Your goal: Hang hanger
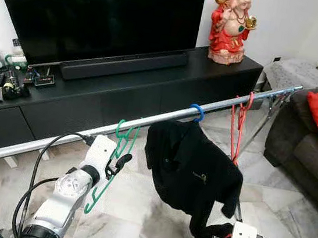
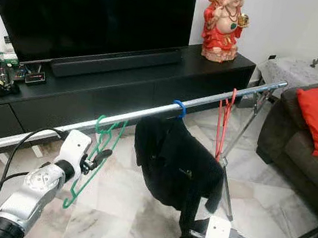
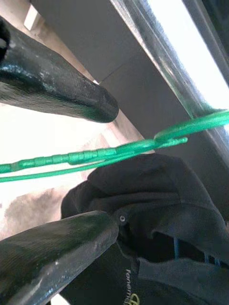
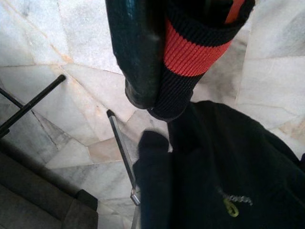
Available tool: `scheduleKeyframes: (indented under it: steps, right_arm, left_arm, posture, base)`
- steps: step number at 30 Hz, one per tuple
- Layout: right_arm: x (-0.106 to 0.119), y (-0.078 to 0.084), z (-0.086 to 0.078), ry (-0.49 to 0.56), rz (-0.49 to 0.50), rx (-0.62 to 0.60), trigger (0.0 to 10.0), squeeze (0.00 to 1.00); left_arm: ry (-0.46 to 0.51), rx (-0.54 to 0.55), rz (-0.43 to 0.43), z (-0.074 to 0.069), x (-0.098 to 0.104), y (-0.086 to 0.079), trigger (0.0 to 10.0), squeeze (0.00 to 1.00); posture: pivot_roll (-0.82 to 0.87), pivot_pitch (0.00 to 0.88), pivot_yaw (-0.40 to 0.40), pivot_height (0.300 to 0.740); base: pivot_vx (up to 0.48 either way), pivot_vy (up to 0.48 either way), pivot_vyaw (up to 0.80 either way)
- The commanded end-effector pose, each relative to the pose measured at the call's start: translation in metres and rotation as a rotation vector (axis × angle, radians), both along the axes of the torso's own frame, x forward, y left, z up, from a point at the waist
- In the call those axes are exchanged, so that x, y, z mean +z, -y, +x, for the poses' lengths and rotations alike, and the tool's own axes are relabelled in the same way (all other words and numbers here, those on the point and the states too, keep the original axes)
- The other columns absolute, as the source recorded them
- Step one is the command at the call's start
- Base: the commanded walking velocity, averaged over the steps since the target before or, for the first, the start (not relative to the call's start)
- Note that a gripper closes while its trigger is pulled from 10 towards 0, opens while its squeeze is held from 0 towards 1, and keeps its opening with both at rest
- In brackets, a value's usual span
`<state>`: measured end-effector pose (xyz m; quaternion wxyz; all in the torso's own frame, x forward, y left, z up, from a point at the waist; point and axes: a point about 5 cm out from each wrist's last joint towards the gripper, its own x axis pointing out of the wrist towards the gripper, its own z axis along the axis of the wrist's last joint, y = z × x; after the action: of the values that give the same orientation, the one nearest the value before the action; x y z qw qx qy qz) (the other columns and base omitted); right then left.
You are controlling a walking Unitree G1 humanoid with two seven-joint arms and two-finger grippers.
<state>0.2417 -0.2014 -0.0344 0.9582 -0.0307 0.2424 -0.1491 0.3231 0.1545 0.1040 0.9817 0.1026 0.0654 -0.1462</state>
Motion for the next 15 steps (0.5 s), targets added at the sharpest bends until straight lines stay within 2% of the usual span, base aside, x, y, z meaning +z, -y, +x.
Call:
scheduleKeyframes:
  steps: [1, 6, 15]
  right_arm:
    - [-0.001, -0.004, 0.000, -0.009, 0.004, 0.013, 10.0, 0.00]
    - [-0.001, -0.005, 0.000, -0.010, 0.006, 0.017, 10.0, 0.00]
    - [-0.002, -0.009, 0.000, -0.014, 0.013, 0.027, 10.0, 0.00]
  left_arm:
    - [-0.036, 0.003, 0.010, 0.003, -0.003, 0.001, 10.0, 0.00]
    - [-0.077, 0.004, 0.037, 0.007, -0.007, 0.004, 10.0, 0.00]
    - [-0.105, 0.039, 0.014, 0.016, -0.009, 0.010, 10.0, 0.00]
  posture:
    - [0.06, 0.013, 0.071, 0.740]
    - [0.06, 0.011, 0.074, 0.740]
    - [0.07, 0.012, 0.077, 0.740]
  base:
    - [0.000, 0.000, 0.00]
    - [0.000, 0.000, 0.00]
    - [0.000, 0.000, 0.00]
